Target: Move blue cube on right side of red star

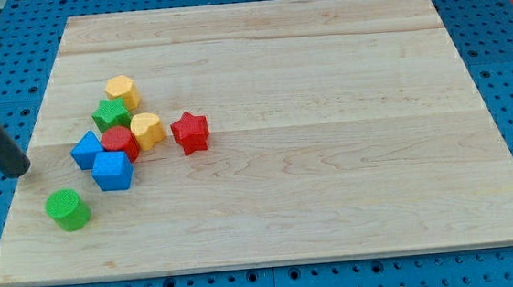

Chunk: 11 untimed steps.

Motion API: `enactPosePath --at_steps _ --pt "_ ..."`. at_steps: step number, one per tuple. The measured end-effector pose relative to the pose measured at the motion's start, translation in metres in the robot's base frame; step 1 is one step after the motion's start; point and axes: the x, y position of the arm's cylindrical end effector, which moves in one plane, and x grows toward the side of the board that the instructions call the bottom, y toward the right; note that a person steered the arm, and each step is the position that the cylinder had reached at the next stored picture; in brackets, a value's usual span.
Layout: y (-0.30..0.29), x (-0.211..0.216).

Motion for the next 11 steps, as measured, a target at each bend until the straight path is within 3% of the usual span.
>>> enactPosePath --at_steps 2,4,7,9,11 --pt "0.056 0.023" --pt "0.148 0.023" --pt "0.246 -0.021" --pt "0.305 -0.021" --pt "0.334 -0.042"
